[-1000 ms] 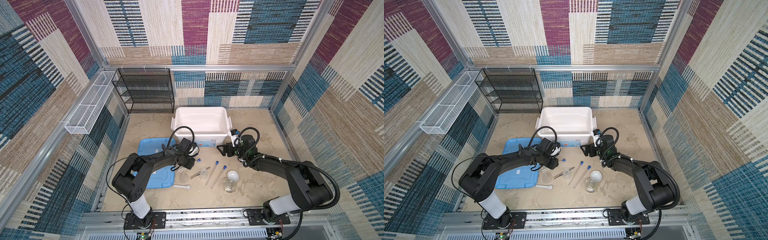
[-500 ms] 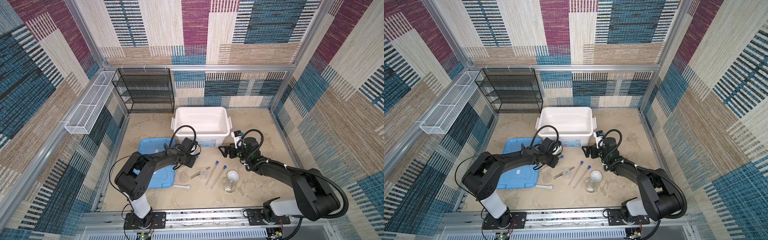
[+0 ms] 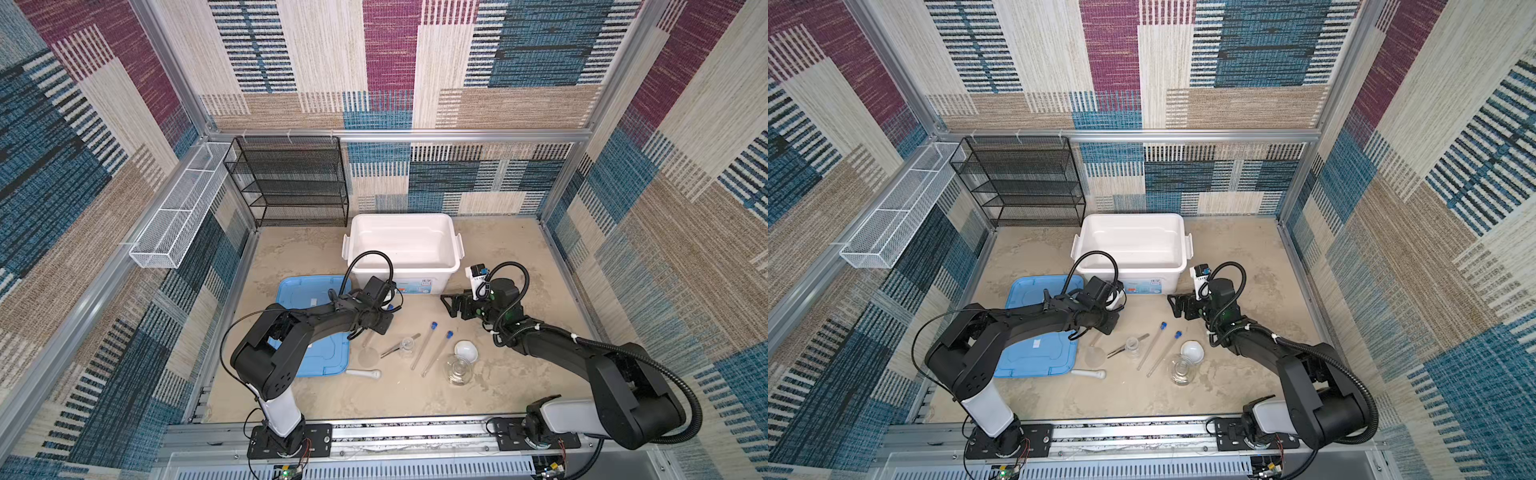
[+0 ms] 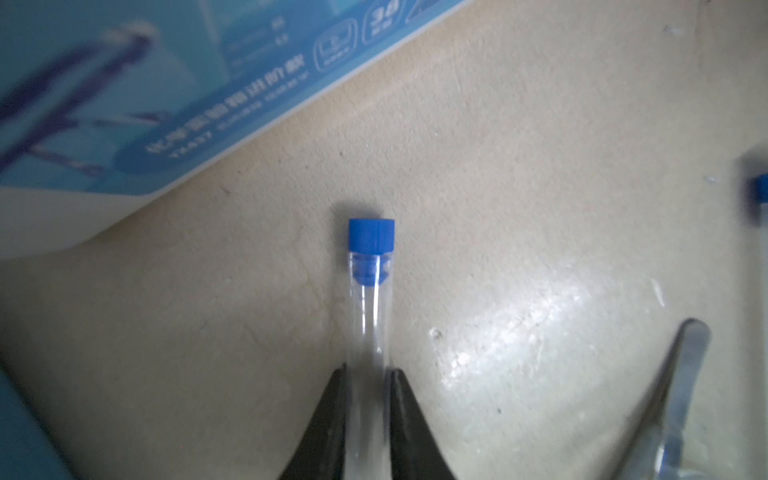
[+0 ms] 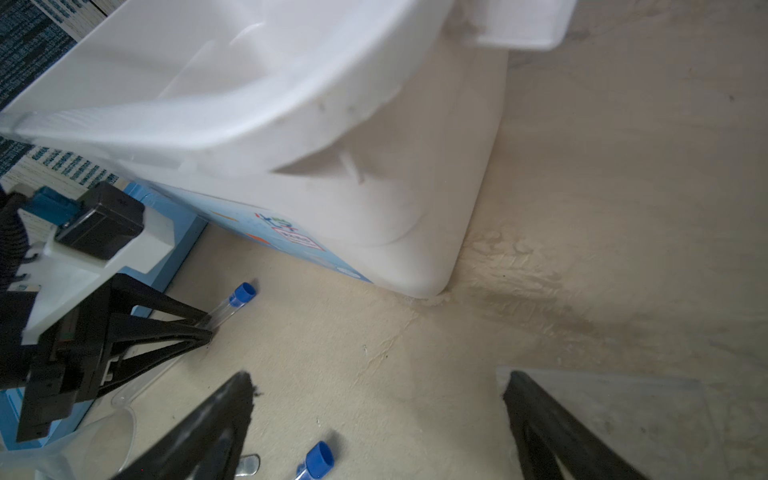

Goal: Organize the chemistry lab equipment
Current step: 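Lift the test tube with the left gripper toward the right gripper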

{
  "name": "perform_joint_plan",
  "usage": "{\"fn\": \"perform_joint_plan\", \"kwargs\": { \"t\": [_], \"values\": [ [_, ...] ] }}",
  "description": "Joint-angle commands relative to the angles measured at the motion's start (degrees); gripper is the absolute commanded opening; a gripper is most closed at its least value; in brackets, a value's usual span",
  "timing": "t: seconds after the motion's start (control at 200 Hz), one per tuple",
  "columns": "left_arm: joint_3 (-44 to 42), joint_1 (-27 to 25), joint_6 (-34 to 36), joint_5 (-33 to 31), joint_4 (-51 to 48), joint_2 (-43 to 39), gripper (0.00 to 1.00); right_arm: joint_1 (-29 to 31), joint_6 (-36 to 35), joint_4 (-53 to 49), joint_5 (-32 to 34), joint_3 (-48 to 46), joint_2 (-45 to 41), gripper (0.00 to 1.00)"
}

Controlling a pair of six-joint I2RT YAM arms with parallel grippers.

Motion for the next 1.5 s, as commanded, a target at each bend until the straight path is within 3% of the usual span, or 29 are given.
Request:
{"fn": "perform_joint_plan", "kwargs": {
  "t": [0.0,0.907,1.492],
  "values": [
    [-0.7,-0.1,0.8,-0.1,-5.1,0.6,0.21,0.0,0.8,2.8,1.5,-0.4,-0.7,0.97],
    [-0.4,-0.9,3.1,-2.6,-2.8,-1.5,0.16,0.0,3.1,5.1,-5.5,-1.3,0.7,0.93],
    [0.9,-2.6,8.2,-5.4,-2.7,-8.4,0.15,0.0,5.4,7.7,-14.5,-0.4,3.8,0.78]
  ]
}}
